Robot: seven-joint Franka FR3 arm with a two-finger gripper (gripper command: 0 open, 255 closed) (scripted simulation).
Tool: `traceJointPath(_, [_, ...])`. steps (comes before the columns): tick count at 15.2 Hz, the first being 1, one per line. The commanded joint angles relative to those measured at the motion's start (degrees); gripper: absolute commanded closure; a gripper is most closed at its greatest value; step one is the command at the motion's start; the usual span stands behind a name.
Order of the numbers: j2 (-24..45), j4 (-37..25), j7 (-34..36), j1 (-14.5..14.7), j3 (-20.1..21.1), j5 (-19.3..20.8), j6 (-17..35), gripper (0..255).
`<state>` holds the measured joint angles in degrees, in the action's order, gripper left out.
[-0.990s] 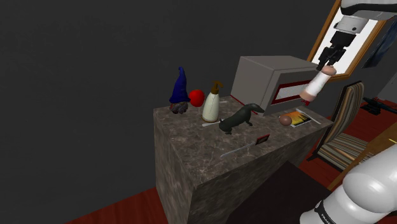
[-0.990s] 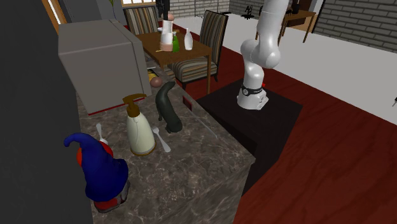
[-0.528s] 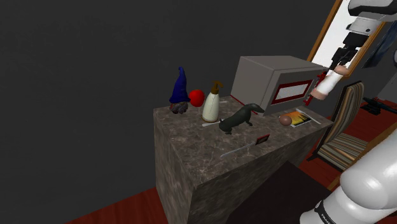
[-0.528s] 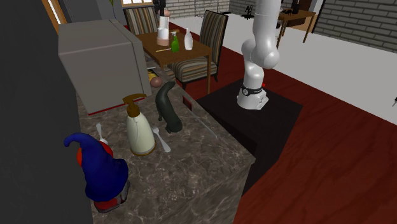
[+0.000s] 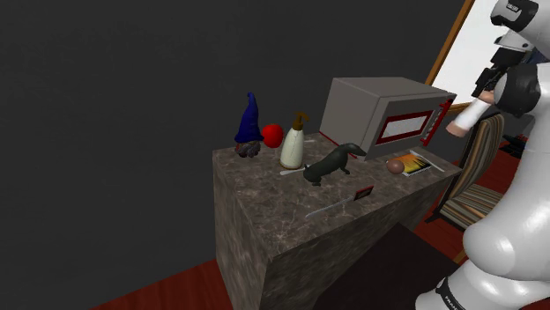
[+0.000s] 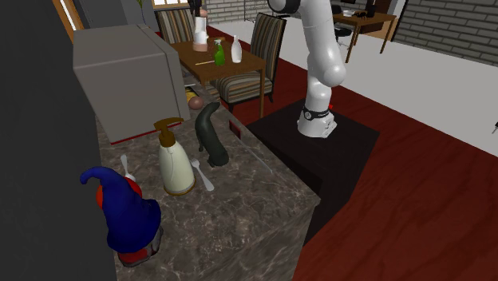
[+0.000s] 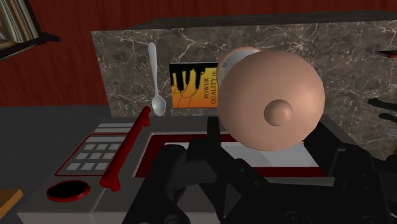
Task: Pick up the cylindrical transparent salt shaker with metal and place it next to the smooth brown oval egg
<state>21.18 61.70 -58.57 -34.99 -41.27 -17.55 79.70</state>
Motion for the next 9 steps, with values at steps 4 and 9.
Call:
traceJointPath(4, [-1.69, 6.16, -0.59, 1.63, -0.22, 1.20, 4.60, 255])
traceJointPath(9, [-3.66, 12.77, -0.51, 3.58, -0.29, 2.56, 9.54, 255])
